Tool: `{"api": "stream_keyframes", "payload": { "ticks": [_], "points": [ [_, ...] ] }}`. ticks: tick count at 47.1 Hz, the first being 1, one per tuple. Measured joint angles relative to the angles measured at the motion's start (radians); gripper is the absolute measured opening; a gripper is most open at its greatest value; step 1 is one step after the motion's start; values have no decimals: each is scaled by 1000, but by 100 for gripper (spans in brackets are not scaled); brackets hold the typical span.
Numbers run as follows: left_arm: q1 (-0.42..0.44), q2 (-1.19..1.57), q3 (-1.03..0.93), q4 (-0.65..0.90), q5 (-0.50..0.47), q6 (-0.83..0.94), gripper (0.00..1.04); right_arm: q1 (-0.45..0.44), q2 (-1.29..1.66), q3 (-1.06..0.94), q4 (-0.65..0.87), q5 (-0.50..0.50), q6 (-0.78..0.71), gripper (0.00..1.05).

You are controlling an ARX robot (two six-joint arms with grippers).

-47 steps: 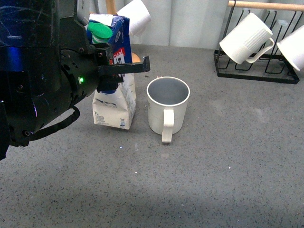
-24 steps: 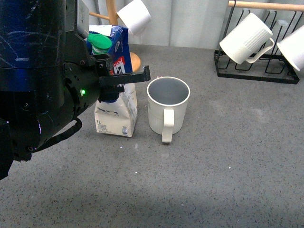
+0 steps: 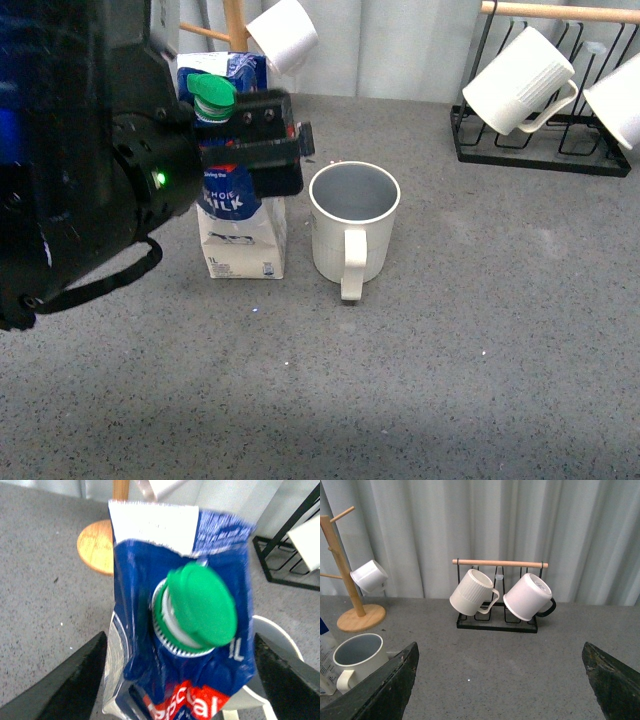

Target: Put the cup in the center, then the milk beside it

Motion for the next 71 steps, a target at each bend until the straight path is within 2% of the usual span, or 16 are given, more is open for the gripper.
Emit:
{"api": "stream_keyframes", "payload": {
  "ticks": [4, 14, 18, 26, 31, 34, 36, 38, 50, 53, 71],
  "points": [
    [11, -51, 1, -18, 14, 4, 100, 0, 0, 0, 0, 0, 0, 95],
    [68, -129, 17, -42, 28, 20, 98, 0, 0, 0, 0, 0, 0, 95],
    [126, -153, 19, -71, 8, 53, 98, 0, 0, 0, 0, 0, 0, 95],
    [269, -208, -36, -69, 39, 107, 98, 0, 0, 0, 0, 0, 0, 95],
    [315, -233, -64, -61, 32, 143, 98, 0, 0, 0, 0, 0, 0, 95],
    [336, -223, -124, 126, 145, 211, 86, 0, 0, 0, 0, 0, 0, 95],
    [343, -233, -174, 227, 180, 245, 77, 0, 0, 0, 0, 0, 0, 95],
    [347, -265, -218, 264, 196, 261, 68, 0, 0, 0, 0, 0, 0, 95],
    [389, -498, -412, 230, 224, 290, 14, 0, 0, 0, 0, 0, 0, 95],
    [426, -556, -446, 206, 279, 289, 4, 0, 0, 0, 0, 0, 0, 95],
    [450, -904, -571, -17, 288, 296, 4, 0, 0, 0, 0, 0, 0, 95]
  ]
}}
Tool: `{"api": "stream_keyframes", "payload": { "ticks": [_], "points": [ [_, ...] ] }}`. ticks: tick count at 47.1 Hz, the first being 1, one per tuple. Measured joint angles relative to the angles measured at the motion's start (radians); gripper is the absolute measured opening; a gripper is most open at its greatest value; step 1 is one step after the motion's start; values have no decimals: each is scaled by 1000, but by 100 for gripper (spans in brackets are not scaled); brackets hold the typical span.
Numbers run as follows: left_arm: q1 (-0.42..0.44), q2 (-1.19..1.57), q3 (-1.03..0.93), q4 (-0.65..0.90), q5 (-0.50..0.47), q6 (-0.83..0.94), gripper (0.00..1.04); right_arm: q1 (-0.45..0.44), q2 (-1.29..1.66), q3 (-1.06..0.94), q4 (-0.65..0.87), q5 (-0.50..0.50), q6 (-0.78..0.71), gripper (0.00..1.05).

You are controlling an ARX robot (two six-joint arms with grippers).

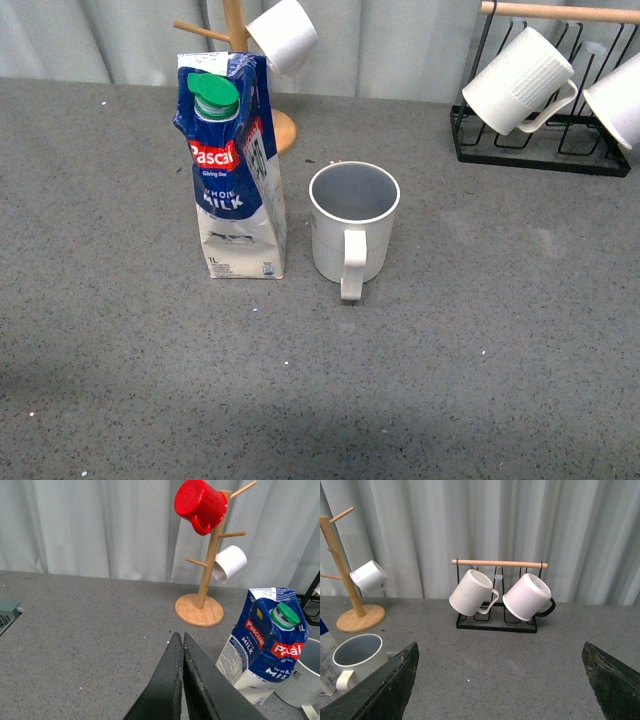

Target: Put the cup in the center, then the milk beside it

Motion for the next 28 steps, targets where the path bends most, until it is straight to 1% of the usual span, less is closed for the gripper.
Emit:
{"api": "stream_keyframes", "payload": {
  "ticks": [19, 28],
  "points": [
    [0, -267, -30, -224, 2, 0, 4, 0, 0, 0, 0, 0, 0, 95],
    [0, -428, -30, -372, 2, 0, 4, 0, 0, 0, 0, 0, 0, 95]
  ]
}}
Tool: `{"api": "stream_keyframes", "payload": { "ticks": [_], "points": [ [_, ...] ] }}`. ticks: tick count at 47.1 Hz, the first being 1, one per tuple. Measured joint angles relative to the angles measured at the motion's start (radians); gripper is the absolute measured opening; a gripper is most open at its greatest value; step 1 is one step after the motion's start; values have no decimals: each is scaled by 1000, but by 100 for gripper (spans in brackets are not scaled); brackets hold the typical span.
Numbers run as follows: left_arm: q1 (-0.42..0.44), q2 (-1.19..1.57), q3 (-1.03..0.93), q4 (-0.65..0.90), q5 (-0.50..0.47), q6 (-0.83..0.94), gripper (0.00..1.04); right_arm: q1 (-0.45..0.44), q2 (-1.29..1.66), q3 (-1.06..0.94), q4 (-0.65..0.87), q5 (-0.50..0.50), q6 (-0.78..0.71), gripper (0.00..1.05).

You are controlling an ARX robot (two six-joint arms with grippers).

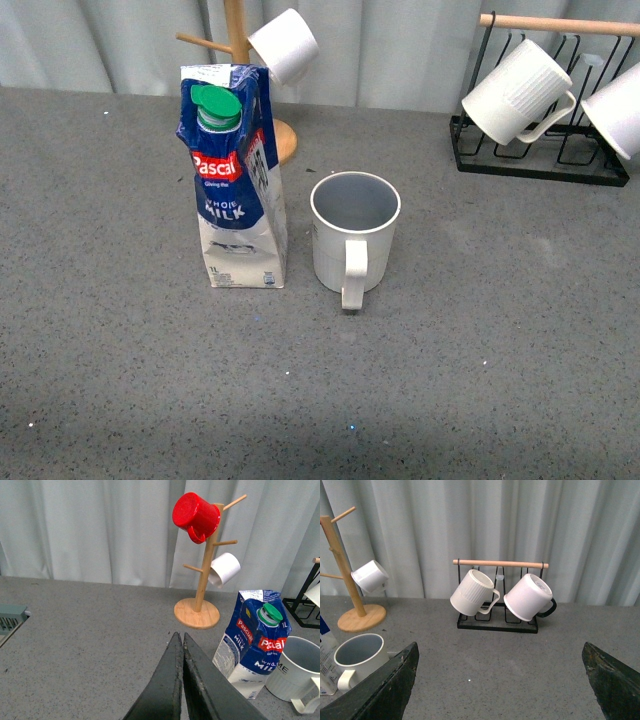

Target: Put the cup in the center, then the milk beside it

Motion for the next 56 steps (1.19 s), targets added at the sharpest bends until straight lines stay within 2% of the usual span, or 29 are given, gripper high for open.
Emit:
{"api": "stream_keyframes", "payload": {
  "ticks": [23, 41, 46, 54, 56],
  "points": [
    [0, -246, 0, -236, 0, 0, 4, 0, 0, 0, 0, 0, 0, 95],
    [0, -350, 0, -341, 0, 0, 4, 0, 0, 0, 0, 0, 0, 95],
    [0, -486, 0, -502, 1, 0, 4, 0, 0, 0, 0, 0, 0, 95],
    [0, -517, 0, -514, 1, 0, 5, 0, 0, 0, 0, 0, 0, 95],
    [0, -517, 0, -514, 1, 0, 9, 0, 0, 0, 0, 0, 0, 95]
  ]
}}
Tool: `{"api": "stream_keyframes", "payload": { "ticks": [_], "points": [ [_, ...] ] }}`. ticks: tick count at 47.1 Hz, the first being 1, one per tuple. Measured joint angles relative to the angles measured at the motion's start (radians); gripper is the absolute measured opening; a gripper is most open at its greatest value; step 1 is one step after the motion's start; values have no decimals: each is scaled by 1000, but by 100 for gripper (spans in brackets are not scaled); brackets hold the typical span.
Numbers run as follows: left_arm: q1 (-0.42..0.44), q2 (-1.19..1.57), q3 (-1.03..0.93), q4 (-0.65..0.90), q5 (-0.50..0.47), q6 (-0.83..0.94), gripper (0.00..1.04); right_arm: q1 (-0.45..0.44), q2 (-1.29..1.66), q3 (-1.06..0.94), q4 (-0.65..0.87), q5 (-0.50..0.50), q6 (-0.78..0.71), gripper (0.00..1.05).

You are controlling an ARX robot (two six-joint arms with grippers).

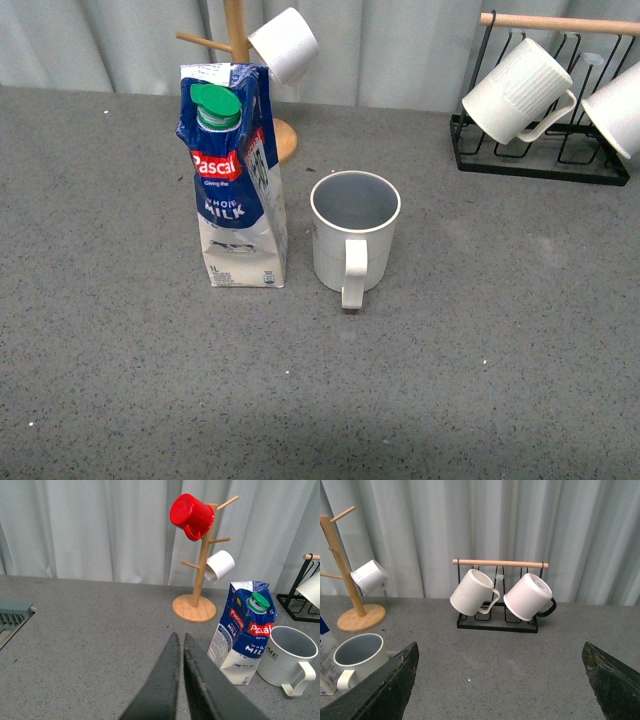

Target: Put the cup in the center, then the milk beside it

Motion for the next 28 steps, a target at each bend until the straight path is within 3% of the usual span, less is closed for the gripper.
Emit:
{"api": "stream_keyframes", "payload": {
  "ticks": [28],
  "points": [
    [0, -1, 0, -1, 0, 0, 99, 0, 0, 0, 0, 0, 0, 95]
  ]
}}
